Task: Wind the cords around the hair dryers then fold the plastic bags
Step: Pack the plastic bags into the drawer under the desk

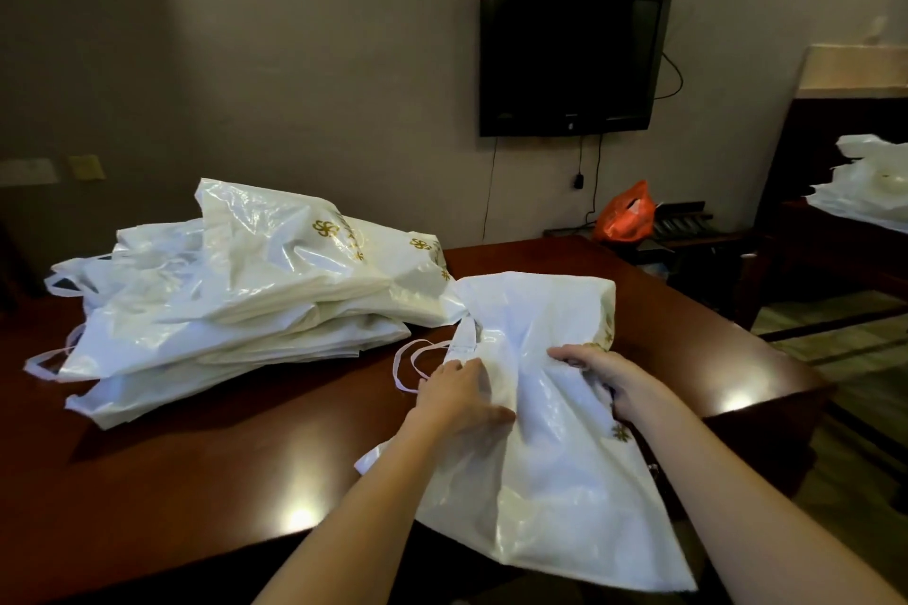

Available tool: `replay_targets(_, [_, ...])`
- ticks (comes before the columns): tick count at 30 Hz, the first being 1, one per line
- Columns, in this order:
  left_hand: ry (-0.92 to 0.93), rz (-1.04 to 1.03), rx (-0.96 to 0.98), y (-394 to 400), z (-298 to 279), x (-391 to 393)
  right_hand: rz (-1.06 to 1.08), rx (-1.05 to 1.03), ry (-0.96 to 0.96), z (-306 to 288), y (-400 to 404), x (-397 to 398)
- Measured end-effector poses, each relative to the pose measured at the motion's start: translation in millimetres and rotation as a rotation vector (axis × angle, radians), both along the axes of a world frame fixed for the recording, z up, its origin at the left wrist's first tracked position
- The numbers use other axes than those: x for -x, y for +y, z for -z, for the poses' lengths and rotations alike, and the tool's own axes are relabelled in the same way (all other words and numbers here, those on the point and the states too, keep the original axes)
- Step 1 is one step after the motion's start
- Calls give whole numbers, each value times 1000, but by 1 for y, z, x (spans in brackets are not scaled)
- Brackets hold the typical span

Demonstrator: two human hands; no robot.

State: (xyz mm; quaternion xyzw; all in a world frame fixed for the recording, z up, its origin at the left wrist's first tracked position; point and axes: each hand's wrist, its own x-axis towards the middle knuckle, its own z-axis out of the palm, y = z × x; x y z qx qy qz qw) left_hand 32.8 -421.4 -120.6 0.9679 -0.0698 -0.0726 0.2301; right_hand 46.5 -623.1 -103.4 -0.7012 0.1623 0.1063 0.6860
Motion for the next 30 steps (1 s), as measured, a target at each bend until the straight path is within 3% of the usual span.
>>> replay_targets(13, [80,-11,139,63,-5,52,-115,-439,-71,14,40,61])
replay_targets(19, [169,-96,621,97,-33,86,-230,-606,-181,-10,86,100])
replay_targets(24, [440,-168,906,151,-49,135,-410,-618,-219,-33,166,124])
replay_targets(27, [275,-257,1178,198,-50,162,-563,-681,-159,-33,230,148])
replay_targets(30, [121,-345,1255,250,-44,205,-663,-669,-116,-17,290,178])
